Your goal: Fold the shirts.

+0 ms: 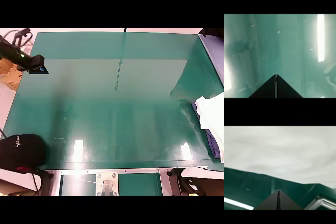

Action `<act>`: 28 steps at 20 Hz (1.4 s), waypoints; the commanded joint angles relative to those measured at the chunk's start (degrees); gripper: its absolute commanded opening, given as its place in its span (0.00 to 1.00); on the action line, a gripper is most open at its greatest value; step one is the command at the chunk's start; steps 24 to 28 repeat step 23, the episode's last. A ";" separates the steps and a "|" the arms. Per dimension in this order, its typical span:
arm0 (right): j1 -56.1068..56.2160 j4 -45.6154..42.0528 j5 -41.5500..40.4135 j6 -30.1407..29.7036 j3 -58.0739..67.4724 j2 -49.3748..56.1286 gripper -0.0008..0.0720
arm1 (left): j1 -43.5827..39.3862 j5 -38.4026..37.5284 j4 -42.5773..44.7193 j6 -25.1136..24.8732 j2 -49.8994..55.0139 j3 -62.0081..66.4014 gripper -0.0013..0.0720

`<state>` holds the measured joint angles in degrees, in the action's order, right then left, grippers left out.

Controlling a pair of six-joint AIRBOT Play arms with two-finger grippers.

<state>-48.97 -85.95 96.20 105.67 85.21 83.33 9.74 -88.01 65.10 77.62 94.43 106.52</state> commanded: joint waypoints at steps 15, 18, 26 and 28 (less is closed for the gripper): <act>47.06 13.97 -25.09 -8.66 -34.53 -22.16 0.03 | -7.13 10.08 2.78 3.37 -41.44 -56.52 0.05; 47.34 13.97 -25.11 -8.66 -34.53 -22.16 0.03 | -7.13 11.02 2.78 3.34 -41.44 -56.52 0.05; 47.34 13.97 -25.11 -8.66 -34.53 -22.16 0.03 | -7.13 10.95 2.67 3.37 -41.44 -56.52 0.05; 47.34 13.97 -25.11 -8.66 -34.53 -22.16 0.03 | -7.13 10.95 2.67 3.37 -41.44 -56.52 0.05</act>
